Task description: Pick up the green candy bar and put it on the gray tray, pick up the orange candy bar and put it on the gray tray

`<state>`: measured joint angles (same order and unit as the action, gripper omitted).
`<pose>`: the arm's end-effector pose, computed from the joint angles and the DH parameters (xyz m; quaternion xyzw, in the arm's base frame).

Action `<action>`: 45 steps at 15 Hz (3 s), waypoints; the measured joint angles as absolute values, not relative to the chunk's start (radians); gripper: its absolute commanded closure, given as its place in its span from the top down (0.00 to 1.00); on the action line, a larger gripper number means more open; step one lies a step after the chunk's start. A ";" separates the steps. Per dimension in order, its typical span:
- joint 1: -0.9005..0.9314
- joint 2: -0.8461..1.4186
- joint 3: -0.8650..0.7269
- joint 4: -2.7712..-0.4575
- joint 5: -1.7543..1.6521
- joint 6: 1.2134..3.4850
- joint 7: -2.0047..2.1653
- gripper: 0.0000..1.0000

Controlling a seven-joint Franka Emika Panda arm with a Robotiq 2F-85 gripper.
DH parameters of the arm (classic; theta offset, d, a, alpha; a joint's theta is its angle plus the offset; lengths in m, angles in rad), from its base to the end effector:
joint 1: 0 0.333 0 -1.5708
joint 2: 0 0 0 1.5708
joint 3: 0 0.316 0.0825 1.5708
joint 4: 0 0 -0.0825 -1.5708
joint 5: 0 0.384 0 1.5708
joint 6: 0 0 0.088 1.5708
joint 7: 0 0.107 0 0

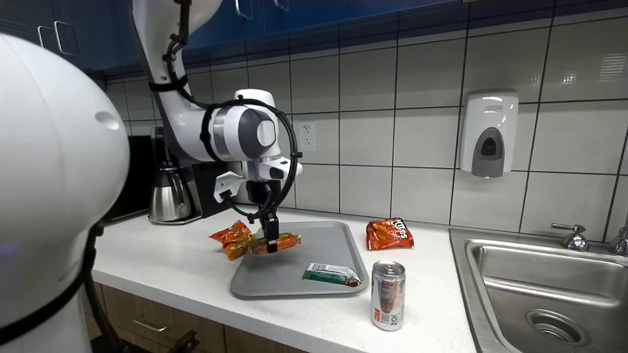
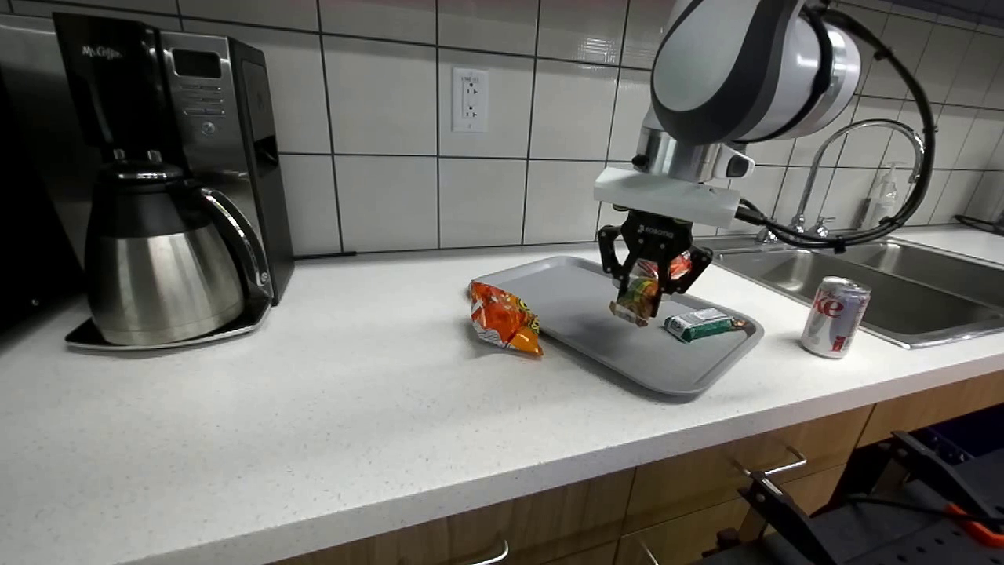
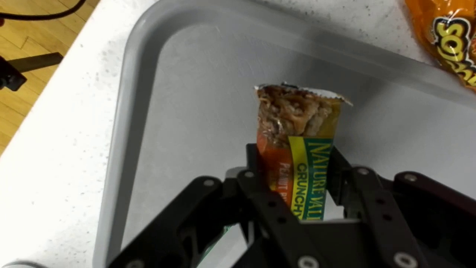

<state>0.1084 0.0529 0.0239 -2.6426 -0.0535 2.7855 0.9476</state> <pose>0.4323 0.0601 0.2347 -0.9265 0.3733 -0.0436 0.0147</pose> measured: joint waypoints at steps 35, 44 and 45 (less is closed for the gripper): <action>0.130 -0.014 -0.042 -2.686 -0.131 2.749 0.719 1.00; 0.076 -0.153 -0.038 -2.709 -0.031 2.577 0.426 1.00; 0.070 -0.166 -0.038 -2.710 -0.031 2.561 0.407 1.00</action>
